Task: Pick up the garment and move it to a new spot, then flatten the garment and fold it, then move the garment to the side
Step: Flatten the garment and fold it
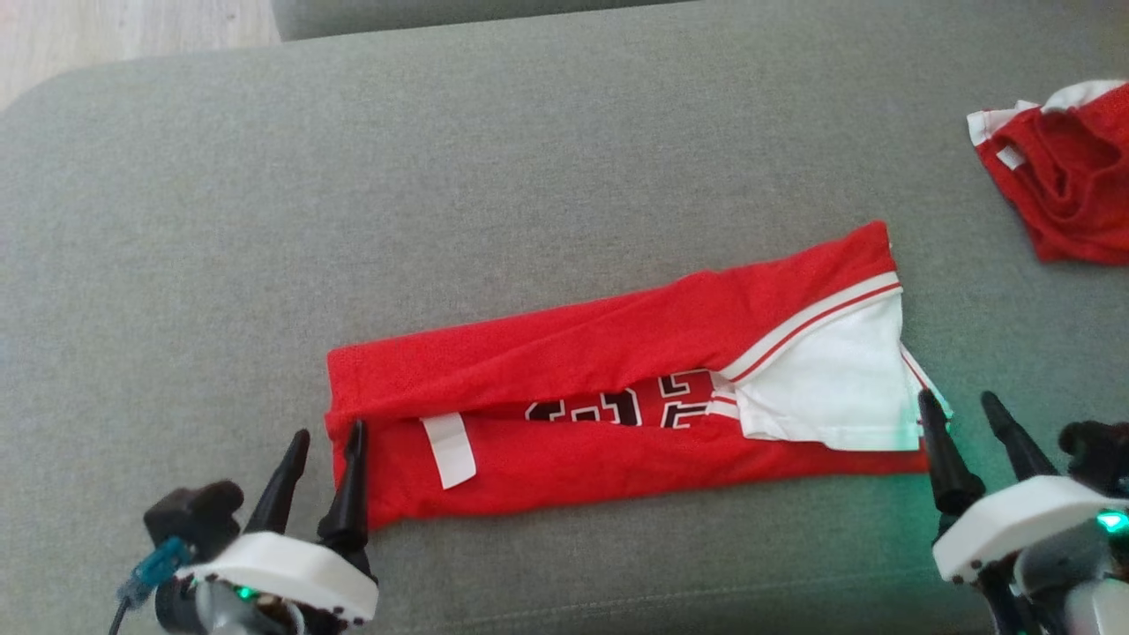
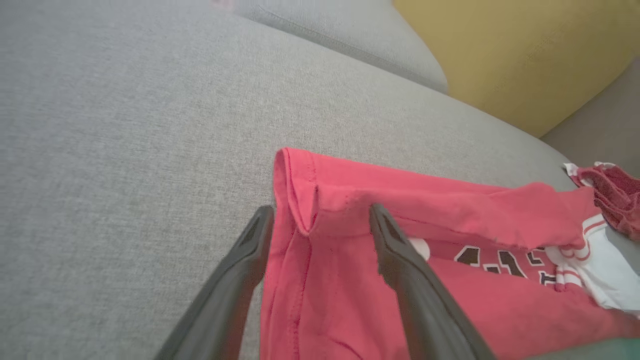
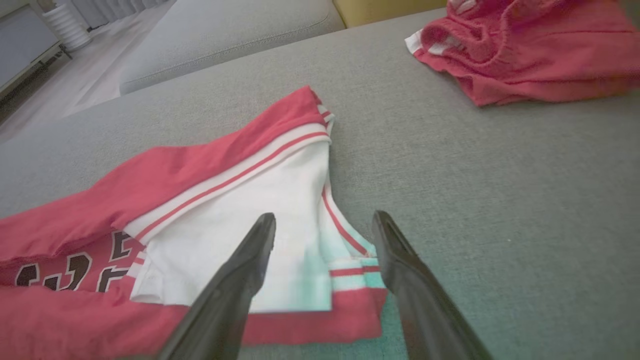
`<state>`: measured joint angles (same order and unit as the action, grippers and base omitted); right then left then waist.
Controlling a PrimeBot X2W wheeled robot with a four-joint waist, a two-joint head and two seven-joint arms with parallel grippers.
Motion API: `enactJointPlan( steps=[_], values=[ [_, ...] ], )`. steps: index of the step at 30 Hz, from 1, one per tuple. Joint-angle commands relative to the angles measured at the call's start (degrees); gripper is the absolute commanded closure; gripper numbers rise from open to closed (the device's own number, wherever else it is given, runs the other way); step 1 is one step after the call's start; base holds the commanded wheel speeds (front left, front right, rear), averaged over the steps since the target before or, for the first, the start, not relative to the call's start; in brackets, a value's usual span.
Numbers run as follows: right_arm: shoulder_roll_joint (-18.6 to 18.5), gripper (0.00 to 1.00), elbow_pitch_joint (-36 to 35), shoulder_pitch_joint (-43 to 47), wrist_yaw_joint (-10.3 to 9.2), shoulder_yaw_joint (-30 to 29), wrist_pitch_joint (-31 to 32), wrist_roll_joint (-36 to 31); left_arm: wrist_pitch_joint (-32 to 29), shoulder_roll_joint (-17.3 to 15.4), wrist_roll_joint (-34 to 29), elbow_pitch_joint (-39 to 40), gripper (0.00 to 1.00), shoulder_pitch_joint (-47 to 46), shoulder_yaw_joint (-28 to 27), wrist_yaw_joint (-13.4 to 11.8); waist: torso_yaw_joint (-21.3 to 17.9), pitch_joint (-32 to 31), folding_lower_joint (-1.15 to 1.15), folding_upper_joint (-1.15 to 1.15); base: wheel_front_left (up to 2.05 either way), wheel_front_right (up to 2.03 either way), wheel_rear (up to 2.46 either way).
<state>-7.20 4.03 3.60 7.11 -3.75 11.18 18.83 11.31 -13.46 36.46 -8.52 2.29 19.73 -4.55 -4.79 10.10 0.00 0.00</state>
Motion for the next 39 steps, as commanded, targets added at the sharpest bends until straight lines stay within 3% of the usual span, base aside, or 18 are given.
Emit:
enactJointPlan(
  steps=[1,9,23,39],
  values=[
    [-0.24,0.00,-2.77,-0.41,0.37,0.41,-0.22,-0.65,1.16,-0.15,-0.59,2.74,0.00,-1.31,-2.20,-0.50,0.21,-0.39,0.00,0.00,0.00,0.00,0.00],
    [-0.97,0.00,-3.21,-4.35,0.37,1.31,3.49,-2.26,2.73,0.05,-3.50,5.42,0.00,-1.84,-3.07,-2.45,1.03,-1.32,0.00,0.00,0.00,0.00,0.00],
    [-7.09,0.00,8.33,-14.83,0.37,4.21,16.70,-4.85,3.24,0.65,-5.09,5.32,0.00,-2.78,-2.92,-3.30,4.25,0.22,0.00,0.00,0.00,0.00,0.00],
    [-8.21,0.00,14.57,-19.08,0.37,6.20,26.85,1.74,3.51,1.33,-5.60,4.79,0.00,-3.70,-3.16,-2.94,5.58,1.83,0.00,0.00,0.00,0.00,0.00]
  ],
)
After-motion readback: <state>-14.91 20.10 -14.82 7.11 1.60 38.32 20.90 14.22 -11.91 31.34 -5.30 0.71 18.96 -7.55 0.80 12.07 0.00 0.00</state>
